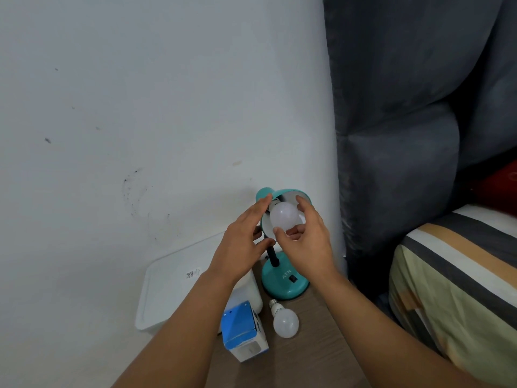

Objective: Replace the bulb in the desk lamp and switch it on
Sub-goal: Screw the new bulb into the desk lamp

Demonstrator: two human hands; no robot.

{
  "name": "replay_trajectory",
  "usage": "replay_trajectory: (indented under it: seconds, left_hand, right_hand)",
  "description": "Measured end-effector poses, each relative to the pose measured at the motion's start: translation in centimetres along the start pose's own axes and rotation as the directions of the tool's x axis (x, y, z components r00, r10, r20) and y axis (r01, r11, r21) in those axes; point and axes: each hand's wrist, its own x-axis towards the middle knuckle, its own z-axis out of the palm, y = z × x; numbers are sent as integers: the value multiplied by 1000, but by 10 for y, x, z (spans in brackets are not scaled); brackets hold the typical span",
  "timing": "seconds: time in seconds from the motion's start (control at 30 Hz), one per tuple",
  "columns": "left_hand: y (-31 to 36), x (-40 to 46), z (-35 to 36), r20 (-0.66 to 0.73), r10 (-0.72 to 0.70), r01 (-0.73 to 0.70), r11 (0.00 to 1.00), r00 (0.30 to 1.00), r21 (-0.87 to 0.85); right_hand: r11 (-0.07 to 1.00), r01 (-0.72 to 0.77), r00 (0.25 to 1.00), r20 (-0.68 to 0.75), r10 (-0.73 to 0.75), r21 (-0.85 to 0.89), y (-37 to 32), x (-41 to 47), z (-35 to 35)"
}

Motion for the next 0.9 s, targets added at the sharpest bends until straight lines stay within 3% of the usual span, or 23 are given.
replay_trajectory:
  seconds: [0.07, 0.3, 0.5, 0.7, 0.9]
  left_hand:
    - [0, 0, 0, 2, 2, -2, 1000, 1000, -3]
    - [2, 0, 0, 1, -2, 2, 1000, 1000, 6]
    - [2, 0, 1, -4, 2, -2, 1000, 1000, -13]
    - [1, 1, 1, 2, -15, 15, 999, 1000, -33]
    - [2, 1, 0, -5, -13, 13, 999, 1000, -50]
  right_hand:
    - [999, 39, 999, 10, -39, -10, 2, 0, 0]
    - [997, -69, 996, -52, 67, -40, -1, 1, 0]
    - [997, 72, 997, 35, -70, -38, 3, -2, -1]
    - [994, -92, 995, -46, 90, -62, -1, 1, 2]
    - [1000, -15, 1000, 24, 15, 1, -2, -1, 0]
